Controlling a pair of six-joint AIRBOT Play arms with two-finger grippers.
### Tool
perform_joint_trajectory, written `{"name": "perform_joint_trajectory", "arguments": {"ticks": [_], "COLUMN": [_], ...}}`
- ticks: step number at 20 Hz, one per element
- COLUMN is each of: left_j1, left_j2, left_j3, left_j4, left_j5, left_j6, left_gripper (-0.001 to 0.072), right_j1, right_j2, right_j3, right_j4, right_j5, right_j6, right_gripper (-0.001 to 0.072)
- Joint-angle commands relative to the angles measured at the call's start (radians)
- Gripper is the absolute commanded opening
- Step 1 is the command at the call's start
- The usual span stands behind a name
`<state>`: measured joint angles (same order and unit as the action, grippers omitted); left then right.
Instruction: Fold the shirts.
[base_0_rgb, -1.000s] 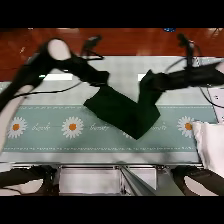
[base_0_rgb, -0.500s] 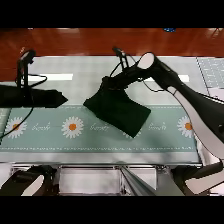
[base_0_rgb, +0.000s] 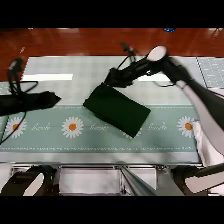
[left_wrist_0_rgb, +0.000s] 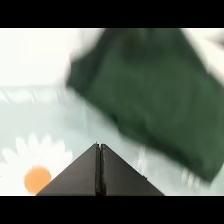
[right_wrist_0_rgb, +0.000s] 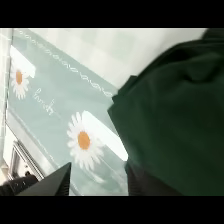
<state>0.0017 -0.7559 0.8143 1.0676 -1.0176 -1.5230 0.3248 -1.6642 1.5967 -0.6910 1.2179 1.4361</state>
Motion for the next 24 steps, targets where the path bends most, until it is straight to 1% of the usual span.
{"name": "perform_joint_trajectory", "arguments": {"ticks": [1,3,4,5,7,9,11,12,14,18,20,21,24], "left_j1": [0.135,0.175,0.173,0.163,0.129,0.083,0.037,0.017,-0.015,-0.033,-0.033,-0.034,-0.033], "left_j2": [0.015,0.051,0.072,0.092,0.130,0.160,0.166,0.163,0.163,0.160,0.151,0.146,0.140], "left_j3": [0.106,0.126,0.118,0.103,0.051,-0.023,-0.094,-0.127,-0.184,-0.246,-0.251,-0.251,-0.251], "left_j4": [-0.040,-0.050,-0.051,-0.051,-0.051,-0.051,-0.068,-0.078,-0.097,-0.105,-0.106,-0.108,-0.111], "left_j5": [-0.002,-0.017,-0.031,-0.053,-0.080,-0.082,-0.083,-0.080,-0.060,-0.015,-0.001,0.006,0.019], "left_j6": [0.000,0.001,0.004,0.004,0.003,0.003,-0.001,-0.001,-0.001,-0.001,-0.001,-0.001,-0.001], "left_gripper": [0.0017,0.0017,0.0017,0.0017,0.0017,0.0017,0.0017,0.0017,0.0017,0.0017,0.0017,0.0017,0.0017], "right_j1": [-0.190,-0.271,-0.306,-0.344,-0.407,-0.443,-0.449,-0.443,-0.439,-0.439,-0.427,-0.400,-0.282], "right_j2": [0.255,0.488,0.603,0.722,0.908,1.011,1.027,1.020,0.983,0.800,0.687,0.631,0.489], "right_j3": [-0.026,-0.164,-0.274,-0.414,-0.697,-0.944,-1.132,-1.206,-1.310,-1.328,-1.328,-1.324,-1.260], "right_j4": [-0.287,-0.581,-0.686,-0.733,-0.692,-0.567,-0.389,-0.295,-0.106,0.088,0.237,0.306,0.441], "right_j5": [0.264,0.215,0.161,0.097,-0.006,-0.081,-0.160,-0.216,-0.318,-0.389,-0.400,-0.410,-0.450], "right_j6": [0.069,0.156,0.224,0.284,0.335,0.345,0.336,0.320,0.249,0.097,-0.028,-0.085,-0.183], "right_gripper": [0.0407,0.0407,0.0407,0.0407,0.0408,0.0414,0.0414,0.0414,0.0414,0.0414,0.0414,0.0414,0.0408]}}
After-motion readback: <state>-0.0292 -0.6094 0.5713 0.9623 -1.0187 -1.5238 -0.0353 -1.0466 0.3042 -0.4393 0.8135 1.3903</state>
